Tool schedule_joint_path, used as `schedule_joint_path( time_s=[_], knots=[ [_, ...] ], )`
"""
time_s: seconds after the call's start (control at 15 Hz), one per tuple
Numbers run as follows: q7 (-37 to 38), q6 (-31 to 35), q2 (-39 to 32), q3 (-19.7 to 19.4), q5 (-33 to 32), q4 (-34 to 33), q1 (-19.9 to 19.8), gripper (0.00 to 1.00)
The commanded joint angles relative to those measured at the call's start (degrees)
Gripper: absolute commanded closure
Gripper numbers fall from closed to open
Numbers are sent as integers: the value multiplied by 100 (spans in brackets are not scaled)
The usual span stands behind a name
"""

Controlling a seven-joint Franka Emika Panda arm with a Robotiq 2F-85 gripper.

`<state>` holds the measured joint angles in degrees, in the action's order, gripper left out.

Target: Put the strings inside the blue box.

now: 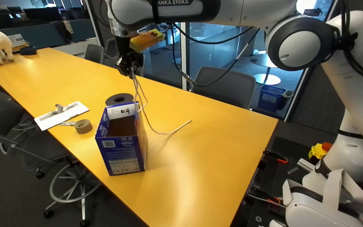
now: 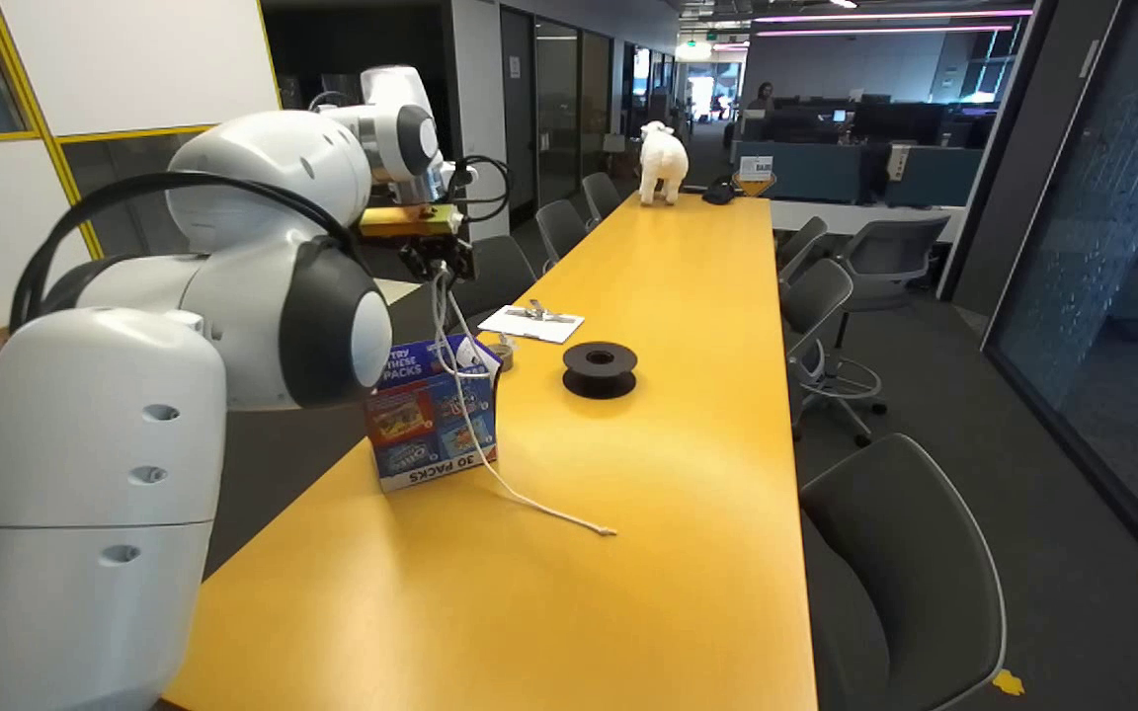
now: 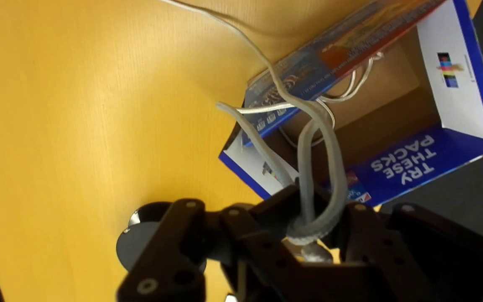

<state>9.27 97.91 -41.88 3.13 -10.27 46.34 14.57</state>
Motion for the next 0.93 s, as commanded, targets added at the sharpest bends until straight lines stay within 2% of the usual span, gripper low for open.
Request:
schedule_joint_path(
  time_s=[0.0,0.53,0.87],
  knots=[
    [337,140,-510,-130,-307,-954,350,94],
    [351,1019,-1109,-159,-605,-1511,653,94],
    [96,939,-1346,36,-350,-1489,512,94]
  ],
)
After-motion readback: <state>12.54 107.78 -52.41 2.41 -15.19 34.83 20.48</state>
